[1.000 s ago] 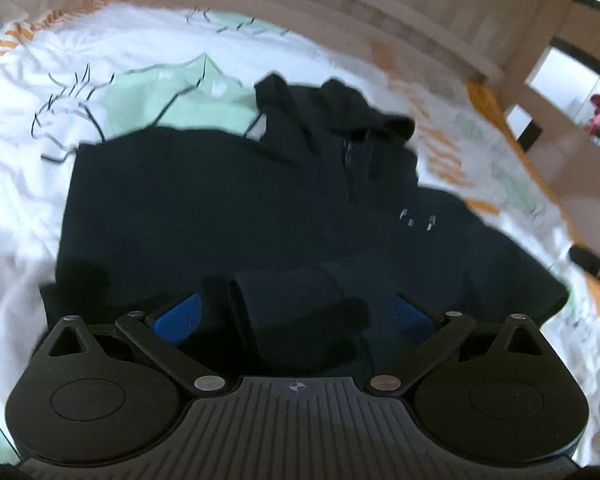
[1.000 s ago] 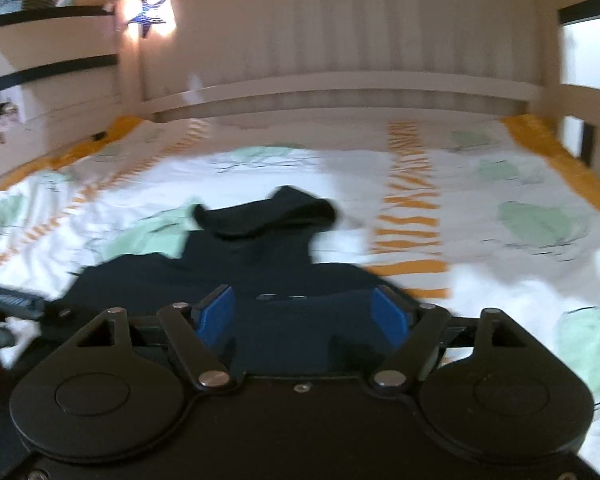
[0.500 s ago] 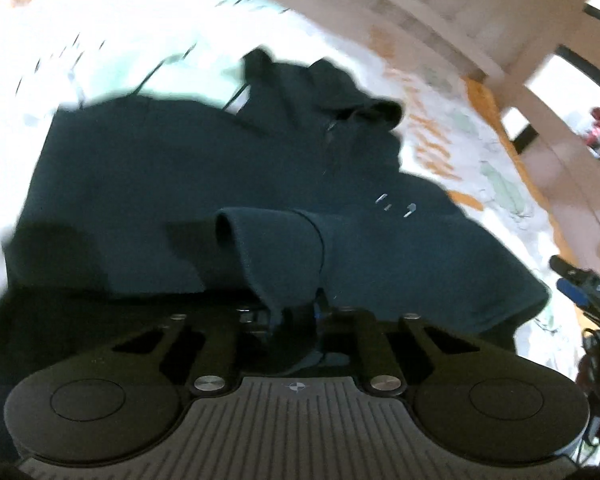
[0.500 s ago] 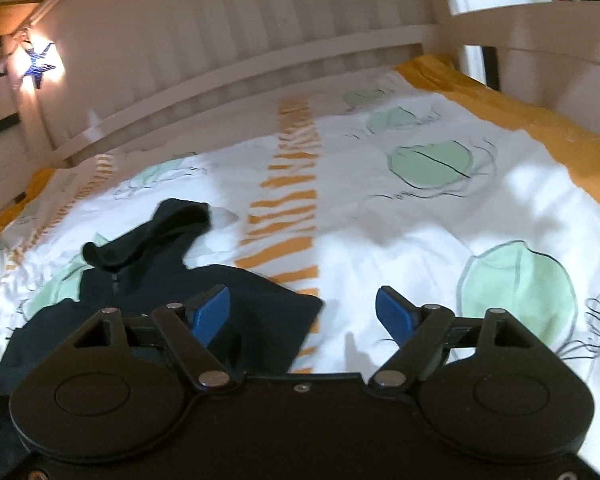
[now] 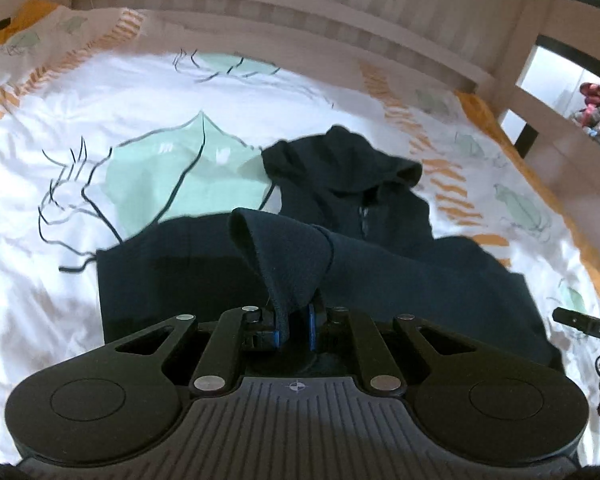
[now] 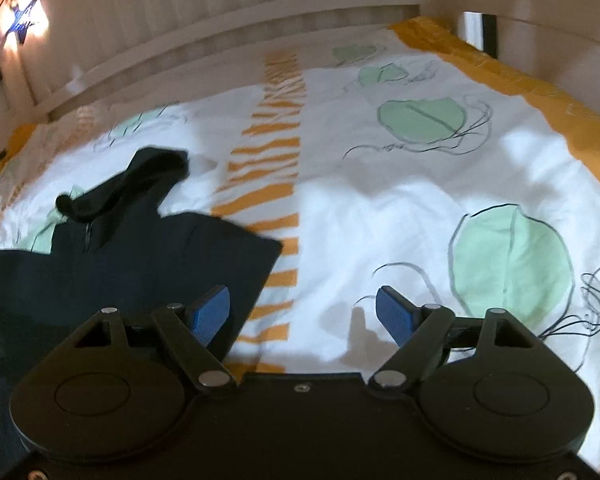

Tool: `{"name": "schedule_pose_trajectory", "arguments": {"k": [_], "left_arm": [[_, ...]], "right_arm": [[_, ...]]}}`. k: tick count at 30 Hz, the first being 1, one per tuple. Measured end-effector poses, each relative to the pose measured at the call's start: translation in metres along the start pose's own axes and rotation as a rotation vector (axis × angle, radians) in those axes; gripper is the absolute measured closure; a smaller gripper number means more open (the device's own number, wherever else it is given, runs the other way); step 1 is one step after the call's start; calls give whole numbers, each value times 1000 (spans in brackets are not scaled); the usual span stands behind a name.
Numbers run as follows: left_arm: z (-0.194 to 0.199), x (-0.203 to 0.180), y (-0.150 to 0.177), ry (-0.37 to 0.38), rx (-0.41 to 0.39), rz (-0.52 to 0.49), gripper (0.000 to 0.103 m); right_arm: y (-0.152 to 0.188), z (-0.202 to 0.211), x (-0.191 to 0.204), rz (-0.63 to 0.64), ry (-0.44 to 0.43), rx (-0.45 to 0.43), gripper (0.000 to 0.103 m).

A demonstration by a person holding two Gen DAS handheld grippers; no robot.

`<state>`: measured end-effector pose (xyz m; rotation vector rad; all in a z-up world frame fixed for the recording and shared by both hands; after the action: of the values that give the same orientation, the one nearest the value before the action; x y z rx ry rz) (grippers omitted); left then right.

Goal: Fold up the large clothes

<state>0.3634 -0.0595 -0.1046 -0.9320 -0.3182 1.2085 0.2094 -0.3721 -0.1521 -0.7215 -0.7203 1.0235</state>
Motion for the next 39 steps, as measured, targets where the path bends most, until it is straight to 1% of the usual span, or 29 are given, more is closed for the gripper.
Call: {"name": "schedule_pose_trajectory", "arguments": {"k": [2, 3, 4, 6, 7, 8, 9, 13, 15, 19, 21, 23, 24, 25, 26, 28, 30, 32, 34, 36, 39], "left_arm": [[-3, 5, 7, 3, 15, 30, 92], [-4, 8, 10, 3, 22, 46, 92], [-6, 11, 13, 2, 28, 55, 91], [-6, 15, 17, 3, 37, 63, 91], [-6, 17, 19, 6, 41, 66, 91], [-6, 19, 20, 8, 45, 69, 91], [-6, 21, 21, 10, 49, 72, 90], [-8, 24, 25, 19, 59, 70, 87], [-9, 26, 27, 21, 68, 64, 86], [-14, 33, 36, 29, 98, 68, 84], [-17, 36, 39, 29, 114, 70, 80], [-18, 39, 40, 0, 109, 52, 67], [-18, 42, 39, -23, 99, 39, 62], [-18, 44, 38, -41, 88, 29, 54], [-19, 47, 36, -54, 75, 20, 48], [-19, 50, 31, -70, 50, 8, 44], [-21, 53, 27, -101, 36, -14, 39], [-18, 55, 23, -165, 7, -53, 38], [-12, 53, 19, -207, -26, -88, 38], [-4, 44, 16, -211, -66, -123, 38], [6, 27, 15, -194, -111, -170, 36]], "right_arm": [[7, -3, 9, 38, -29, 40, 19], [14, -6, 14, 74, -42, 82, 14], [21, -9, 19, 120, -50, 130, 13], [40, -12, 27, 246, -28, 211, 13], [45, -11, 29, 288, -27, 228, 13], [48, -9, 31, 315, -30, 223, 13], [48, -7, 31, 314, -33, 224, 12], [47, -4, 20, 237, -62, 260, 11], [47, -3, 17, 220, -68, 264, 11], [45, -2, 18, 226, -70, 266, 11], [42, -2, 17, 222, -62, 258, 11], [36, 1, 12, 211, -40, 235, 11], [33, 1, 9, 211, -13, 215, 11], [29, 2, 6, 217, 19, 197, 11], [26, 3, 0, 225, 56, 174, 10], [20, 6, -6, 206, 84, 141, 10], [14, 8, -8, 155, 67, 116, 10], [8, 11, -6, 120, 39, 80, 10], [6, 11, -1, 122, 19, 59, 10], [7, 12, 8, 147, -8, 57, 10], [14, 8, 24, 184, -65, 78, 10]]}}
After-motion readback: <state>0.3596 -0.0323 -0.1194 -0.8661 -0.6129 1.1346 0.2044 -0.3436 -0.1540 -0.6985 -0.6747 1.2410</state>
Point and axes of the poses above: each gripper's, at about its wrist camera, not at the fingertips, and z roughly against the way its jaws point, x to its left, y to its underside, the point moved 9 cm from there along -z, roughly the way its jaws point, and after that the axes turned 6 degrees about -x, right-handed, at the moved point
